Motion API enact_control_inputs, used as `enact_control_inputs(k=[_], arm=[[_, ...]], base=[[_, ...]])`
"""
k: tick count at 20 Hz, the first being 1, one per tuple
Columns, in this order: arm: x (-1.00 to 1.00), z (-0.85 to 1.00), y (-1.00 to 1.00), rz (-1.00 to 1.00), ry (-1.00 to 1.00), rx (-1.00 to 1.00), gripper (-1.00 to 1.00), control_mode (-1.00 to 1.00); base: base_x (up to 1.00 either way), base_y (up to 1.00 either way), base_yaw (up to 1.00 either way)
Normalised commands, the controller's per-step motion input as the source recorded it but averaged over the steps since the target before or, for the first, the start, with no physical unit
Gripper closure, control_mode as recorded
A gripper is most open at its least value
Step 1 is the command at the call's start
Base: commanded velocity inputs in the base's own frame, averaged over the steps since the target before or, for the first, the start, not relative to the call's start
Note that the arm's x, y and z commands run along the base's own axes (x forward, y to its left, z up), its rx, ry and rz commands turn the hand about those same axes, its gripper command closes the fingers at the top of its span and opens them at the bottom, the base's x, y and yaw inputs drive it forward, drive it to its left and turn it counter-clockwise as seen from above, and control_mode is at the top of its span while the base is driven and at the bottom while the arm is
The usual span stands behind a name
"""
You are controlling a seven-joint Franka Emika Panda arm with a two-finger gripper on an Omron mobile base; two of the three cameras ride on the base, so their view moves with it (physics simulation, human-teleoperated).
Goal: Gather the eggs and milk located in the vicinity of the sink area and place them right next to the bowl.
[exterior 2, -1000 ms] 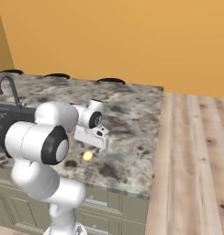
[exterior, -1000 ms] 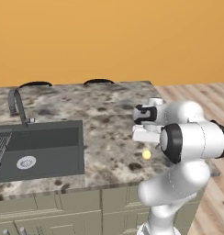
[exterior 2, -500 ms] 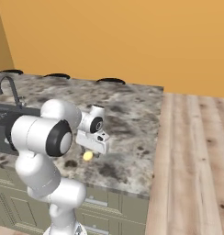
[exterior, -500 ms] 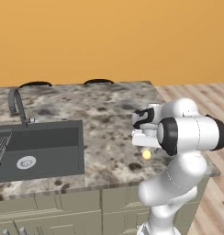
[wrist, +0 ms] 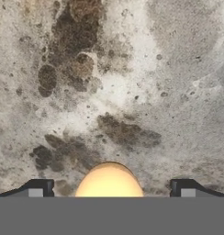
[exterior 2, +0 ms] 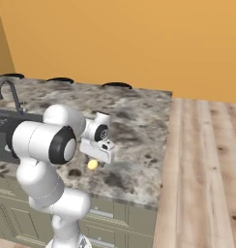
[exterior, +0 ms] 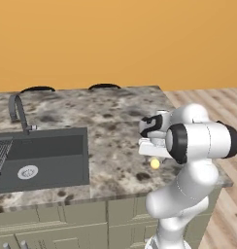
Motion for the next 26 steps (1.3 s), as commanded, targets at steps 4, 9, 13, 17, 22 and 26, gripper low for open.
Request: enact_control_inputs(k=[4, 9, 13, 17, 22, 26], arm=[[-0.18, 0.00, 0.18, -0.01, 0.00, 0.00, -1.00, -1.00], [-0.09, 0.00, 0.08, -0.04, 0.00, 0.00, -1.00, -1.00], [0.00, 0.00, 0.00, -0.05, 0.00, 0.00, -1.00, -1.00], [-0.09, 0.00, 0.00, -0.08, 0.00, 0.00, -1.00, -1.00], [-0.08, -0.02, 0.00, -0.04, 0.00, 0.00, -1.00, -1.00], [0.00, 0.00, 0.00, 0.00, 0.00, 0.00, -1.00, -1.00]], base=[[0.00, 0.00, 0.00], [0.00, 0.00, 0.00], [0.00, 0.00, 0.00], [0.00, 0.00, 0.00], [0.00, 0.00, 0.00], [0.00, 0.00, 0.00]])
